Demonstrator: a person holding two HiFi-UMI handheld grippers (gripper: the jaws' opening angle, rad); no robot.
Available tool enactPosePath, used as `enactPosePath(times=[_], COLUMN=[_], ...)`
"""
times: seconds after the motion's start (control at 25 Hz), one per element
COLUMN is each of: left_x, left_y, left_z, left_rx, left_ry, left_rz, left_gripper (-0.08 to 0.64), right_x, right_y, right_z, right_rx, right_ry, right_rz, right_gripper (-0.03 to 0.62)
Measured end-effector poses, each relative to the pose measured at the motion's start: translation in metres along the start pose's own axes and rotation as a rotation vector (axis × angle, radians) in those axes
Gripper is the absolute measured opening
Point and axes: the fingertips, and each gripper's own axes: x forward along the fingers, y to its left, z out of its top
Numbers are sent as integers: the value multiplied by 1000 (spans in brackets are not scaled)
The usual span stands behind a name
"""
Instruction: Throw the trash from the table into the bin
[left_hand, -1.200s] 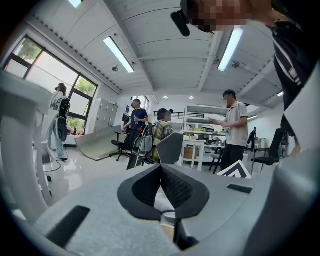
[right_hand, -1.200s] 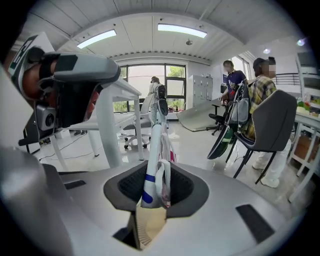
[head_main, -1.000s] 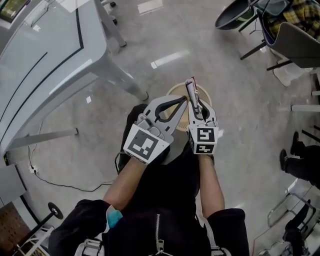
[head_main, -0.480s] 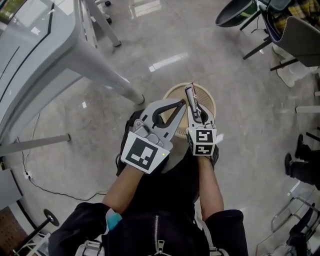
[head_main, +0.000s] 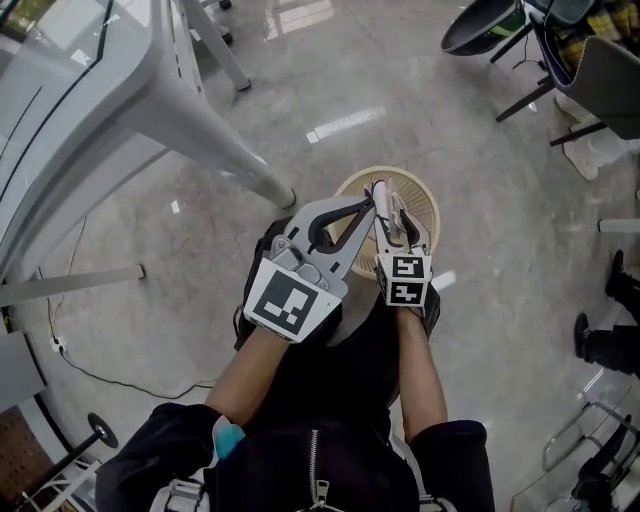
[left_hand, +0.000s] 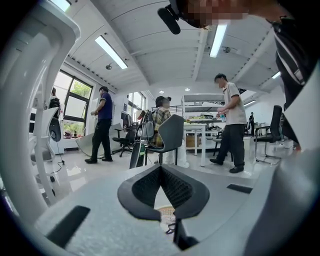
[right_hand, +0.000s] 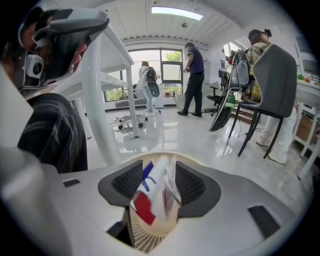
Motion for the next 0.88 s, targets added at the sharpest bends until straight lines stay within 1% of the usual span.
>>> enactPosePath(times=[0.04, 0.16, 0.32, 0.44, 0.48, 0.52, 0.6, 0.68, 0.76, 0.84, 0.88], left_x=[0, -1, 3, 6, 7, 7, 5, 2, -2, -5, -7], left_y=[0, -1, -2, -3, -3, -4, -4, -5, -4, -2, -1], left_z=[0, -2, -6, 3, 9, 16, 32, 51, 75, 106, 123], left_rx=[1, 0, -1, -10, -14, -20, -23, -13, -45, -83, -89], left_ry=[1, 3, 1, 8, 11, 16, 27, 32, 43, 46, 44], left_rz=[1, 3, 1, -6, -10, -14, -29, -47, -44, -32, -29], left_gripper=[5, 5, 5, 5, 5, 5, 5, 5, 5, 5, 5], right_x=[-1, -2, -4, -17, -25, -33, -51, -71, -93, -115, -127], right_y=[-2, -3, -6, -10, -12, -14, -16, -17, -16, -14, -14], right_z=[0, 0, 5, 24, 33, 44, 68, 96, 124, 154, 170], right_rx=[9, 19, 30, 44, 47, 49, 45, 20, -2, -12, -12], right_ry=[-6, -21, -45, -72, -83, -95, -121, -152, -171, -183, -188], right_rz=[-5, -3, -3, -20, -29, -37, -58, -90, -113, -122, -123], right_gripper=[200, 212, 213, 210, 201, 177, 102, 30, 18, 14, 12])
